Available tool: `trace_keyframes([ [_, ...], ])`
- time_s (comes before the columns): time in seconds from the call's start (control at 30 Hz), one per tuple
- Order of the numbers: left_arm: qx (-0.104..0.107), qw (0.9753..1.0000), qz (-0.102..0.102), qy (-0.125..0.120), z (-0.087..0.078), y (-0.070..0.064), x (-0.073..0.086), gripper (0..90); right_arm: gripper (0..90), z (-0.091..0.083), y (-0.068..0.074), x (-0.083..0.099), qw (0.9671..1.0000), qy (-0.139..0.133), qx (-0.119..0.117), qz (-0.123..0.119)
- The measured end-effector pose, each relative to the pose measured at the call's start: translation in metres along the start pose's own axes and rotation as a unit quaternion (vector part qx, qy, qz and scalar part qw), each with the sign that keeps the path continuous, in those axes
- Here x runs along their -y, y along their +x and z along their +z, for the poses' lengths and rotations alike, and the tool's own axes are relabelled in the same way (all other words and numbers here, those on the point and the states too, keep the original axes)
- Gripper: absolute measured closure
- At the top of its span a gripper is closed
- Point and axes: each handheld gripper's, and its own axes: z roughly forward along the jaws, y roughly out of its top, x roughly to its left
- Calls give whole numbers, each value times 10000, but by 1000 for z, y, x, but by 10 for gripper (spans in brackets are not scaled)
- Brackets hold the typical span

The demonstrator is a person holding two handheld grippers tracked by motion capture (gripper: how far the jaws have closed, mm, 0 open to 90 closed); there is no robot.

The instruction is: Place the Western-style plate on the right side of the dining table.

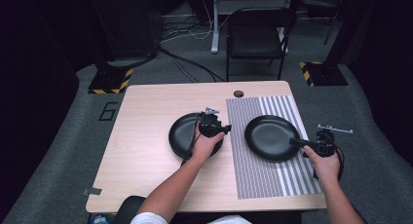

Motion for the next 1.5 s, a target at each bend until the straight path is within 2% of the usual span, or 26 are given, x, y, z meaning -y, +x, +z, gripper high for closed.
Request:
trace_keyframes([
  [0.27,-163,9999,-15,-43,-23,19,2,466,492,7,9,-5,9999,29,-32,-159],
  [0.53,-224,9996,1,-141,-40,28,4,466,496,6,16,-7,9996,9,-82,-269],
  [0.63,-321,9993,22,-178,-51,35,8,466,496,3,22,-8,9990,-7,-91,-448],
  [0.73,-362,9991,5,-201,-57,39,10,466,499,1,26,-8,9986,-2,-130,-522],
  [0.8,-352,9992,-42,-179,-62,45,13,466,500,-2,31,-10,9977,-25,-124,-661],
  [0.83,-385,9990,-87,-210,-67,48,14,467,501,-4,36,-12,9972,-13,-207,-719],
  [1.0,-442,9986,7,-285,-84,54,18,466,509,-5,52,-12,9948,130,-271,-973],
  [1.07,-445,9985,26,-308,-88,56,19,466,509,-4,55,-11,9944,166,-311,-1000],
  [1.1,-459,9982,18,-378,-96,60,22,466,506,-3,59,-8,9938,250,-415,-1000],
  [1.27,-586,9976,-13,-360,-109,71,32,466,507,-2,66,0,9920,396,-320,-1156],
  [1.37,-635,9974,-42,-323,-115,77,38,464,507,1,72,5,9901,470,-348,-1272],
  [1.43,-696,9971,-47,-315,-119,79,42,461,507,4,76,8,9881,468,-383,-1416],
  [1.5,-652,9972,-163,-337,-121,83,48,459,507,5,81,12,9868,378,-378,-1528],
])
